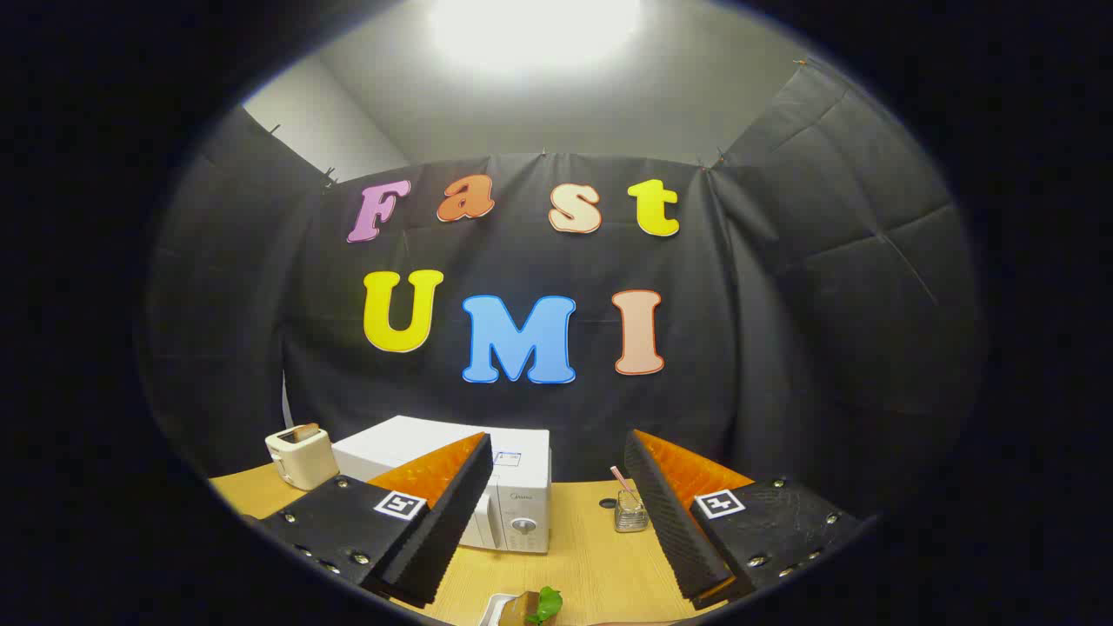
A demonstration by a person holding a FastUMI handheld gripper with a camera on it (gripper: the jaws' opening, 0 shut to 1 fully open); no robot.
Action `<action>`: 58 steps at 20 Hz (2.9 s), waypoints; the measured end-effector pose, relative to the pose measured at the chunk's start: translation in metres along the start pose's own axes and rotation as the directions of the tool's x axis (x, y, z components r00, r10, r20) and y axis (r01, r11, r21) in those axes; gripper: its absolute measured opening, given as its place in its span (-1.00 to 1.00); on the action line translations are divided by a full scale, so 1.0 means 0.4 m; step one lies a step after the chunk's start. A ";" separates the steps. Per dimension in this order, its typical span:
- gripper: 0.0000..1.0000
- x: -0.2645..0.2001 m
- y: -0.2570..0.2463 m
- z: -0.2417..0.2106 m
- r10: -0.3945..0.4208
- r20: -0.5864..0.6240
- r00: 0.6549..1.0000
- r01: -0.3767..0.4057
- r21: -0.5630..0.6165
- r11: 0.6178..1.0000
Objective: Open the microwave, put the food inside, and close the microwave door.
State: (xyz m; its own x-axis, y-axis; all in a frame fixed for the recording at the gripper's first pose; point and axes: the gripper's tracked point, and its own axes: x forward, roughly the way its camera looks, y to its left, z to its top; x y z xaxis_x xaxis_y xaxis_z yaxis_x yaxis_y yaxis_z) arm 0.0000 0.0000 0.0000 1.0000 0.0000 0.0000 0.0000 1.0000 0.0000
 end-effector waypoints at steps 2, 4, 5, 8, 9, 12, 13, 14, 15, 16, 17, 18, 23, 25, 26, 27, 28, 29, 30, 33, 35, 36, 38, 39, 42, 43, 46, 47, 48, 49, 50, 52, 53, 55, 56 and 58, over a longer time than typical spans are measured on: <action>0.93 0.004 0.002 -0.017 -0.002 -0.030 1.000 0.002 0.011 1.000; 0.93 0.009 0.001 -0.020 -0.004 -0.048 0.999 0.005 0.018 1.000; 0.93 0.014 -0.003 -0.022 -0.008 -0.052 0.999 0.009 0.019 1.000; 0.94 0.030 -0.007 -0.011 -0.015 -0.060 0.998 0.016 0.011 1.000; 0.94 0.035 -0.011 -0.003 -0.019 -0.054 0.998 0.020 0.006 1.000; 0.94 0.043 -0.001 0.014 -0.004 -0.042 0.999 0.005 0.017 1.000; 0.94 0.044 0.002 0.011 0.000 -0.037 0.999 0.001 0.018 1.000; 0.94 0.045 0.010 0.006 0.011 -0.033 0.999 -0.011 0.017 1.000; 0.94 0.046 0.023 -0.005 0.021 -0.037 0.999 -0.021 0.011 1.000; 0.94 0.050 0.034 -0.019 0.032 -0.041 0.999 -0.032 0.007 0.999; 0.94 0.054 0.049 -0.029 0.042 -0.042 0.998 -0.042 0.005 0.999; 0.94 0.057 0.064 -0.041 0.054 -0.043 0.998 -0.054 0.004 0.999; 0.94 0.093 0.158 -0.144 0.124 -0.044 0.991 -0.122 0.040 0.992; 0.94 0.120 0.198 -0.196 0.143 -0.043 0.989 -0.140 0.065 0.988; 0.94 0.137 0.215 -0.226 0.151 -0.043 0.988 -0.147 0.074 0.986; 0.94 0.155 0.231 -0.257 0.156 -0.046 0.987 -0.152 0.080 0.985; 0.94 0.175 0.241 -0.289 0.151 -0.050 0.987 -0.147 0.082 0.986; 0.94 0.196 0.251 -0.321 0.145 -0.059 0.988 -0.140 0.084 0.987; 0.94 0.215 0.268 -0.356 0.147 -0.070 0.987 -0.141 0.088 0.986; 0.95 0.278 0.302 -0.449 0.138 -0.107 0.985 -0.127 0.098 0.987; 0.95 0.316 0.315 -0.504 0.127 -0.134 0.983 -0.114 0.097 0.989; 0.95 0.334 0.322 -0.525 0.123 -0.142 0.982 -0.110 0.097 0.989; 0.95 0.366 0.327 -0.553 0.103 -0.151 0.983 -0.093 0.074 0.993; 0.95 0.382 0.329 -0.567 0.087 -0.156 0.984 -0.080 0.050 0.996; 0.93 0.421 0.334 -0.599 0.059 -0.168 0.984 -0.057 0.016 0.998; 0.93 0.434 0.329 -0.615 0.048 -0.180 0.982 -0.047 0.013 0.999; 0.55 0.462 0.309 -0.652 0.013 -0.193 0.981 -0.007 0.030 1.000; 0.54 0.471 0.323 -0.653 0.038 -0.185 0.982 -0.031 0.044 0.999; 0.56 0.478 0.324 -0.661 0.042 -0.183 0.982 -0.035 0.041 0.999; 0.56 0.482 0.315 -0.666 0.028 -0.186 0.982 -0.022 0.033 0.999; 0.56 0.486 0.316 -0.669 0.026 -0.184 0.983 -0.020 0.034 0.999; 0.24 0.500 0.318 -0.673 0.021 -0.168 0.985 -0.016 0.032 0.999; -0.09 0.495 0.326 -0.680 0.032 -0.181 0.983 -0.026 0.036 0.999; -0.35 0.501 0.326 -0.698 0.024 -0.194 0.981 -0.017 0.037 0.999; -0.35 0.500 0.324 -0.705 0.020 -0.198 0.980 -0.011 0.046 0.999; -0.54 0.492 0.325 -0.698 -0.015 -0.196 0.980 0.034 0.097 0.995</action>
State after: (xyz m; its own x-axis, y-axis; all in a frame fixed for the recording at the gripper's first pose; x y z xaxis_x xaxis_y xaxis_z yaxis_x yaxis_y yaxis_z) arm 0.1968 0.1300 -0.2794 0.9805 -0.0147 -0.1961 0.0343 0.9947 0.0971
